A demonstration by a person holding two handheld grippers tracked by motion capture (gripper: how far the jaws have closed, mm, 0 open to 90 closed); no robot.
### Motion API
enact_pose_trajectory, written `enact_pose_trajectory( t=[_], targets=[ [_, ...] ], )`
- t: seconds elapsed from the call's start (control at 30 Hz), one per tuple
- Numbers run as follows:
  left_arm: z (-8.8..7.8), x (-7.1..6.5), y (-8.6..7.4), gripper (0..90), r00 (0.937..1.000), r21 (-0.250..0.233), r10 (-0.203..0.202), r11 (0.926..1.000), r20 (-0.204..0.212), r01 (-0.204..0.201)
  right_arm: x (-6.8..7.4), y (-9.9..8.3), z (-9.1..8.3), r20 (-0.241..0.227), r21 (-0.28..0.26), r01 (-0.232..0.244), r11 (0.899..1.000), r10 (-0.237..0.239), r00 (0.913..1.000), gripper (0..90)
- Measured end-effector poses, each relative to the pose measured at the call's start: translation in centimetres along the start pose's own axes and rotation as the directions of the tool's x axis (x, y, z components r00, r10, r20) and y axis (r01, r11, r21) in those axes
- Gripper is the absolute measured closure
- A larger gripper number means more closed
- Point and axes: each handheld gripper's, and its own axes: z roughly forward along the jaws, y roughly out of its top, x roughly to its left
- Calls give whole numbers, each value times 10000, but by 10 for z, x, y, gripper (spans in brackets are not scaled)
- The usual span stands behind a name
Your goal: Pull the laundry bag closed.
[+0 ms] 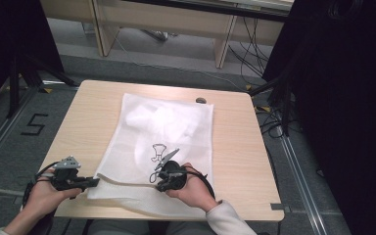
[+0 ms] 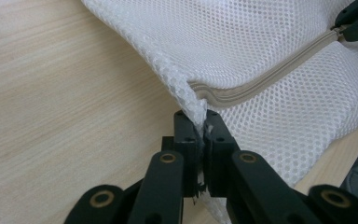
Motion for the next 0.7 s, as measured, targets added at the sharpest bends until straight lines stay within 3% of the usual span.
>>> enact_pose_trajectory(
  t=[0.07,0.1,0.7],
  targets=[
    [-1,1,0,853,9999,153,170,9997,-15,-170,-1,0,-1,1,7,6,10000,-6,10000,823],
    [0,1,-1,853,9999,-40,118,9999,-28,-118,-1,-1,-2,18,28,18,10000,-18,10000,823],
    [0,0,0,853,10000,-21,-3,10000,-50,3,-6,-10,-8,137,-65,-111,9999,112,9998,823]
  ],
)
